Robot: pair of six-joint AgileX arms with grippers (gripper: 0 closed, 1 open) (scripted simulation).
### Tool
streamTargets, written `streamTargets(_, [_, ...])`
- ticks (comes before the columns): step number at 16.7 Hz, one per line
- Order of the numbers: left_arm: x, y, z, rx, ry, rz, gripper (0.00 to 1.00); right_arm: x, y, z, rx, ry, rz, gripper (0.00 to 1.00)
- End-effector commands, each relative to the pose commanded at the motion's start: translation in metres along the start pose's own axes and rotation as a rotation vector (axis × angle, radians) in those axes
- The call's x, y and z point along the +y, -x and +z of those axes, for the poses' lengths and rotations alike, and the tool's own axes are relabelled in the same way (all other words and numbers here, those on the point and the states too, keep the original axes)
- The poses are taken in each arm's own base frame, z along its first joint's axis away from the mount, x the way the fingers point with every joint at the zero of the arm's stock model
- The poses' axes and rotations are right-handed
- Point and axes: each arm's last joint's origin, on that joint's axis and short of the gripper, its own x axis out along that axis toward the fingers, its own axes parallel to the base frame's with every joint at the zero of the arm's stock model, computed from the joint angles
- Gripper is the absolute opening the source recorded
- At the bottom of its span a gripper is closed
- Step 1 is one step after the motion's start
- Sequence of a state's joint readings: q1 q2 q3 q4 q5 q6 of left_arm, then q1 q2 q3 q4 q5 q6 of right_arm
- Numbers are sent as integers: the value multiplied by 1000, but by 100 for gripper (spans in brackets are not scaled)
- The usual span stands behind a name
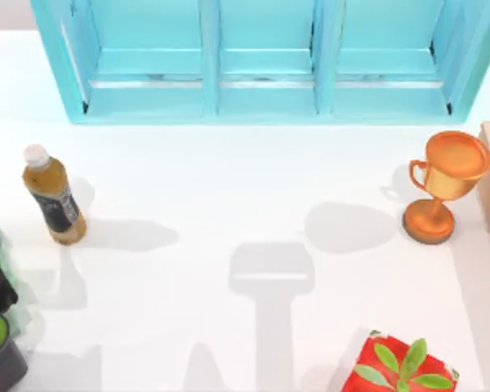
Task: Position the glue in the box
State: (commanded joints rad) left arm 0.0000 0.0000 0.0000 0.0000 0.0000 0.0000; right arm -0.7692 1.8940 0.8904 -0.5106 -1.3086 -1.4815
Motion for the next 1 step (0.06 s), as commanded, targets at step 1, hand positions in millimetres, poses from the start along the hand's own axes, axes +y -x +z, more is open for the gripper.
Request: streamTargets(1, [0, 0, 0, 0, 0, 0, 100, 0, 0, 0, 0, 0, 0, 100])
